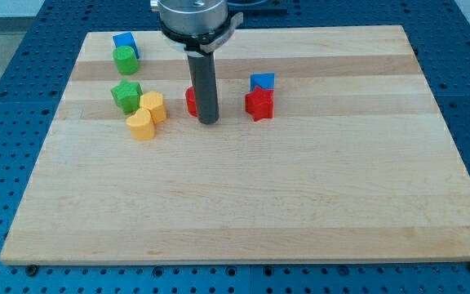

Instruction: Slide red circle closer to green circle

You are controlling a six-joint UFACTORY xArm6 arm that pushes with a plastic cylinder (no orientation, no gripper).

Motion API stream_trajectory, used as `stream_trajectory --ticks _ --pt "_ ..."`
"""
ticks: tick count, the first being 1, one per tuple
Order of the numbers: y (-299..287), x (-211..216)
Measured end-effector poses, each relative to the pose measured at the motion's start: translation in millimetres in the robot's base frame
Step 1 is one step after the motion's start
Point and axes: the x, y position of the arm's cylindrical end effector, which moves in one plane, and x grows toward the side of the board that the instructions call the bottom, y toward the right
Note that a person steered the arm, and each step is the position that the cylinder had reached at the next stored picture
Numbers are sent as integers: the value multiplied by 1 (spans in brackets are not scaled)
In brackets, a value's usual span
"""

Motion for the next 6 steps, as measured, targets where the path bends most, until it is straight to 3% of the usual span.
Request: stream_trajectory --ticks 2,6 --pt "-3 -41" --pt "-89 -83"
